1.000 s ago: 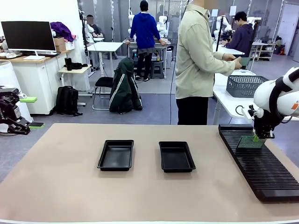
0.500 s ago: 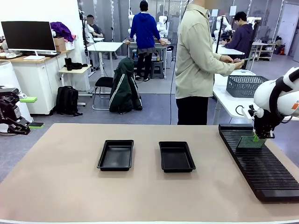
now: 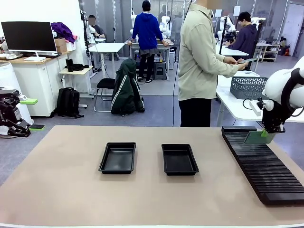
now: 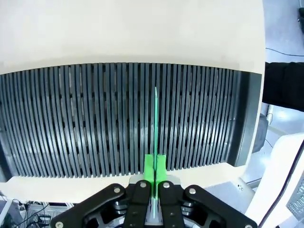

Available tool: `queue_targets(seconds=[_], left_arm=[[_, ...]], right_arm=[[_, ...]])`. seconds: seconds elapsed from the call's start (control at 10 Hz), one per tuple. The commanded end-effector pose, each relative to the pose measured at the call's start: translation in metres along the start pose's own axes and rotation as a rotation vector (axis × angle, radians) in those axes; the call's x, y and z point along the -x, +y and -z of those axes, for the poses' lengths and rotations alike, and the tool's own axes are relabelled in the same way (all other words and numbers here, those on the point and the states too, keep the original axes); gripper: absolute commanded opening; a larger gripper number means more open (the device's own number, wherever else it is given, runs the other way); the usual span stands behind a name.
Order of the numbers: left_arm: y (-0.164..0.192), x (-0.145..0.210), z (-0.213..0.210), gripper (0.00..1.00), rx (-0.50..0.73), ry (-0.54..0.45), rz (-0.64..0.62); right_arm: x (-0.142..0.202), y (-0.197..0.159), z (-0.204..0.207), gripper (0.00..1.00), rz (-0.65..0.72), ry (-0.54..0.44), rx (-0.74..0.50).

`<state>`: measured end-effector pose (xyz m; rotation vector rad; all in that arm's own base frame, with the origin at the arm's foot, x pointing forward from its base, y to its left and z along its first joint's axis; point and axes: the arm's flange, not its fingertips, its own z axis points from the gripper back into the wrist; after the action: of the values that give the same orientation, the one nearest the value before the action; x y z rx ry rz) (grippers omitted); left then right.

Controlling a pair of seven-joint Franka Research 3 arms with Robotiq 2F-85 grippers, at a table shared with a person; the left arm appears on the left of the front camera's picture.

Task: Inspect and transfer BCBs to ESD trays.
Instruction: Pick up the Blank PCB from the PCB Rack and place it in the left ESD tray.

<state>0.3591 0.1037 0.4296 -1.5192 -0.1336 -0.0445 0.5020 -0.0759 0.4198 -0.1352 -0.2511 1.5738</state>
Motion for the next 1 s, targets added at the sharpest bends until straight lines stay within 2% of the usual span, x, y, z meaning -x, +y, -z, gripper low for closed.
queue_targets(seconds=[0.0, 0.9], left_arm=[[0.000, 0.000, -0.001, 1.00, -0.001, -0.005, 0.003], [0.000, 0.000, -0.001, 1.00, -0.001, -0.005, 0.003]], right_arm=[[-0.006, -0.002, -0.018, 0.02, 0.008, 0.020, -0.024], [-0.033, 0.019, -0.183, 0.02, 0.091, 0.019, -0.134]])
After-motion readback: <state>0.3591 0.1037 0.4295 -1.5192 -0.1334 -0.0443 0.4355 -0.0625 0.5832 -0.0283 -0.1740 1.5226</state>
